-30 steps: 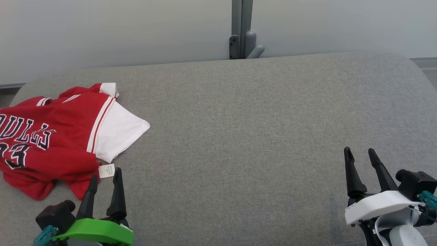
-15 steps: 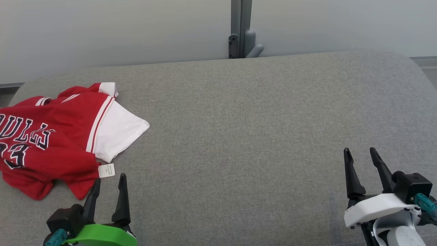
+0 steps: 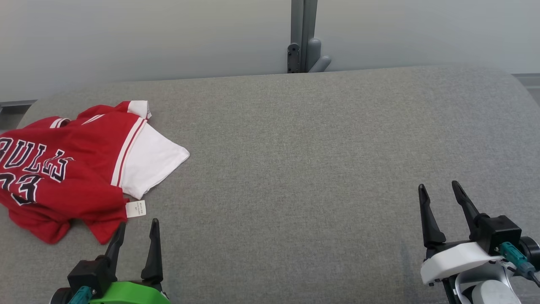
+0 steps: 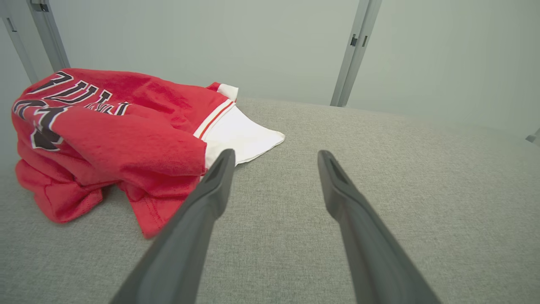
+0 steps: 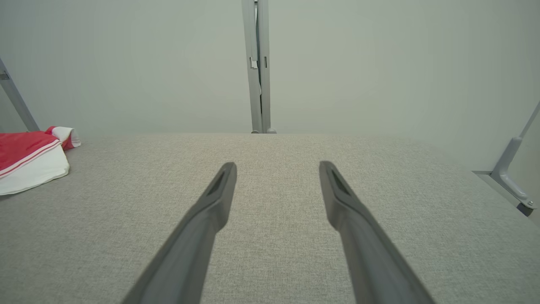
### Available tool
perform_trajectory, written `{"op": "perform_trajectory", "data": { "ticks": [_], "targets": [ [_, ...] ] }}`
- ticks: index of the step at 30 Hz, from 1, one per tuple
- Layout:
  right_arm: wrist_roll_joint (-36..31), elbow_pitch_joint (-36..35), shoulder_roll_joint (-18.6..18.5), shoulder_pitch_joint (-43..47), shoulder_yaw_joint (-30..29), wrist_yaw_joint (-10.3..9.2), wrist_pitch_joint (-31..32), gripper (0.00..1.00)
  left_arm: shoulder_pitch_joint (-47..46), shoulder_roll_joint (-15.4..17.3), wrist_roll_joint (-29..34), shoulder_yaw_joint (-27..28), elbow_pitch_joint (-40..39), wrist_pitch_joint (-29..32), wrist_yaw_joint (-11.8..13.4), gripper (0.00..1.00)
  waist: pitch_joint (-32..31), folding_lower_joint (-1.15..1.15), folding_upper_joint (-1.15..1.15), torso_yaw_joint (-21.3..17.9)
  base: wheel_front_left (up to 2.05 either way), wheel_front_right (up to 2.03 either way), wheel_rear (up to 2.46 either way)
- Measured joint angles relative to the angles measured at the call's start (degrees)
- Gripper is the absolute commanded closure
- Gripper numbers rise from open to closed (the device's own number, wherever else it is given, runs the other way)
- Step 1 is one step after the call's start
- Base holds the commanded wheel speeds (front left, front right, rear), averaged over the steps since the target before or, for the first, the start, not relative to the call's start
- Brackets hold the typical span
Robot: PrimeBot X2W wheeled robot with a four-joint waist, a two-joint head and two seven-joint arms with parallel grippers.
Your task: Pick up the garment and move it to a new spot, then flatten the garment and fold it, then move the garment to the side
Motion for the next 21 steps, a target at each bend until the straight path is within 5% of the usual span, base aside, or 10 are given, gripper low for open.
{"op": "perform_trajectory", "data": {
  "ticks": [21],
  "targets": [
    [-7.6, 0.9, 0.1, 0.5, -0.2, 0.0, -2.2, 0.0, 1.0, -0.3, 6.3, 2.1, 1.3, -2.0, 0.0, 0.0, 0.1, 0.0, 0.0, -0.2, 0.0, 0.0, 0.0]
  ]
}}
